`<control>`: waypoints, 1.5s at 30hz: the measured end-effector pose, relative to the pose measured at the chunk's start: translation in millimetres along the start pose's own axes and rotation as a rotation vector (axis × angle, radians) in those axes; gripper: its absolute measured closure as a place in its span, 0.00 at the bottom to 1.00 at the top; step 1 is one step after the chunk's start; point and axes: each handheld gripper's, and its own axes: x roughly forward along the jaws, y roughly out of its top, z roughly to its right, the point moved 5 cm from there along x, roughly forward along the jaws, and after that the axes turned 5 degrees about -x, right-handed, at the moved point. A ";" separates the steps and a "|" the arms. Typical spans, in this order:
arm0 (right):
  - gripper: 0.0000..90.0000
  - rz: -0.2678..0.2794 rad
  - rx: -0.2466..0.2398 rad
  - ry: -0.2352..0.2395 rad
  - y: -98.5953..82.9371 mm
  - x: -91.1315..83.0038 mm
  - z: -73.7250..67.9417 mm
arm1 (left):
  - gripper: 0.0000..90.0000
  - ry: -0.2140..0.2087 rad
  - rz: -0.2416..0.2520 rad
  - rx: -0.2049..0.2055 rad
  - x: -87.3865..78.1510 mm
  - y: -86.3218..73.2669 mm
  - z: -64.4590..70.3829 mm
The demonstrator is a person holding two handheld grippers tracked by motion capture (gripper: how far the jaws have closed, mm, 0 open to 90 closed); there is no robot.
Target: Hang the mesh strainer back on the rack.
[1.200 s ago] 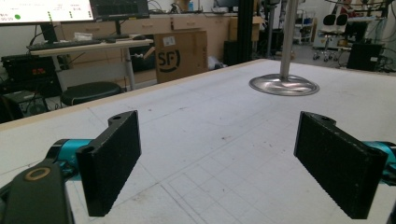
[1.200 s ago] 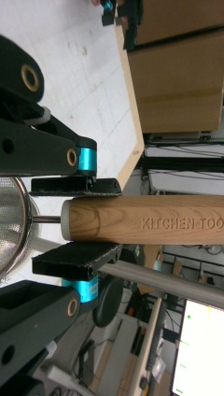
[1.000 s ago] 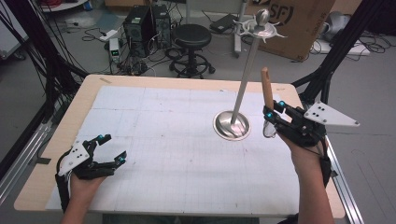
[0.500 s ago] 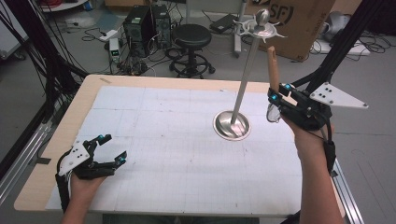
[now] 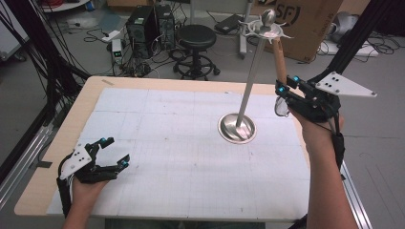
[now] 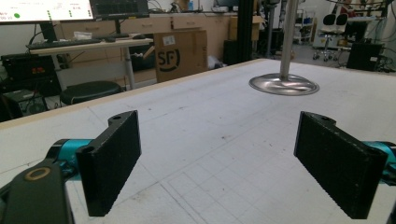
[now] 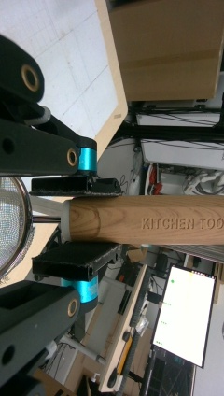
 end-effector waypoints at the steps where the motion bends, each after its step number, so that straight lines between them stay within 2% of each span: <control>1: 0.76 0.003 0.000 0.002 0.8 0.3 -0.3 | 0.17 -0.001 0.000 0.000 0.0 0.0 0.0; 6: 0.76 0.000 -0.015 0.001 1.5 3.5 -1.7 | 0.17 -0.001 -0.002 0.002 0.0 -0.2 0.0; 13: 0.76 -0.028 -0.004 -0.016 -1.5 10.2 1.8 | 0.17 0.001 -0.001 -0.001 -0.4 -0.2 0.0; 27: 0.76 -0.042 0.049 -0.051 -9.4 20.7 16.2 | 0.17 0.004 -0.002 -0.001 -1.1 -0.5 -0.6; 45: 0.74 -0.074 0.066 -0.045 -16.2 34.6 16.1 | 0.17 0.005 -0.001 -0.001 -2.1 -0.6 -1.4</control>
